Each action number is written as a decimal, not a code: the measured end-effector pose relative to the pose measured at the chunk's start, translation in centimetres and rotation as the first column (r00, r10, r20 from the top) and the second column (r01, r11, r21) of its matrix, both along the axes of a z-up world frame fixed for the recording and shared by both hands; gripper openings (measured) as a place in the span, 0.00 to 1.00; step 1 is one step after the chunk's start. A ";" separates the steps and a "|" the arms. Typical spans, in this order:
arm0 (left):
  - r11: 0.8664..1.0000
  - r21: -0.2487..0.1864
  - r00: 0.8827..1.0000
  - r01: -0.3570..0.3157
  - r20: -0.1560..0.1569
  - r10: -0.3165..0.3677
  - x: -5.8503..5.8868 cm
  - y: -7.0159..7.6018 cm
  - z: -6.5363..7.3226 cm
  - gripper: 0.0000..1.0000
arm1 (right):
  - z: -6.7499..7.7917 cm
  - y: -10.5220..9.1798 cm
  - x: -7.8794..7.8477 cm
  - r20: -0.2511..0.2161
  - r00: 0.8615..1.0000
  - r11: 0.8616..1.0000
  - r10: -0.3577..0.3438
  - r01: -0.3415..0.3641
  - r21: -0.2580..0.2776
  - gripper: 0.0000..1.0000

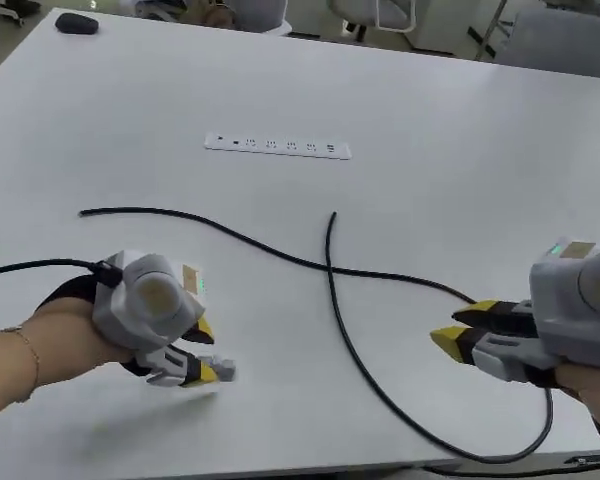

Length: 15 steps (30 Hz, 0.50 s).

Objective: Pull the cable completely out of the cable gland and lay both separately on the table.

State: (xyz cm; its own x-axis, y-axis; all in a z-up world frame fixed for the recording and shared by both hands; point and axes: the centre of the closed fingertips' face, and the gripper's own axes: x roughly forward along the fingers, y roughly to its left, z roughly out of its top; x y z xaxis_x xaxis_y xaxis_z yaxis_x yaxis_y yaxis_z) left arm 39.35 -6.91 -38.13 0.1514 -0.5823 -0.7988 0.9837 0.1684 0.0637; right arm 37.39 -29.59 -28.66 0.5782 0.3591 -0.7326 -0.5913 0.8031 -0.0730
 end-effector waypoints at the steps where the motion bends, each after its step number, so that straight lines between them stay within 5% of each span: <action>1: 1.000 -0.001 1.000 -0.005 0.006 0.005 -0.2 0.5 0.7 0.30 | 0.0 0.1 -0.1 -0.004 1.000 1.000 0.009 -0.009 0.004 0.22; 3: 0.999 -0.013 0.999 -0.037 0.020 0.037 -0.5 1.8 2.5 0.31 | -0.2 0.6 -0.6 -0.028 0.999 0.999 0.031 -0.031 0.012 0.24; 6: 0.987 0.008 0.987 -0.158 -0.011 0.158 -1.6 4.6 4.8 0.26 | -0.5 1.2 -1.4 -0.069 0.995 0.998 0.065 -0.064 0.018 0.23; 8: 0.987 -0.052 0.988 -0.153 0.002 0.153 -2.8 5.4 7.1 0.22 | -0.7 1.7 -2.2 -0.096 0.992 0.996 0.088 -0.086 0.022 0.24; 11: 0.957 -0.131 0.966 -0.259 -0.039 0.256 -4.3 6.8 9.8 0.30 | -0.9 2.3 -3.5 -0.145 0.979 0.990 0.140 -0.135 0.045 0.25; 15: 0.885 -0.238 0.916 -0.401 -0.073 0.395 -6.0 8.6 12.9 0.36 | -0.6 2.5 -5.7 -0.189 0.965 0.983 0.184 -0.175 0.061 0.26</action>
State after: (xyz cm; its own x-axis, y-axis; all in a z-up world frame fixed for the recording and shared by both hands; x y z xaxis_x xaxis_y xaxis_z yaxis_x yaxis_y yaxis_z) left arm 33.33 1.73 -25.27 0.3957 -0.6530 -0.6457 0.8315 0.5533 -0.0500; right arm 31.65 -27.04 -29.26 0.3509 0.4776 -0.8054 -0.7256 0.6824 0.0885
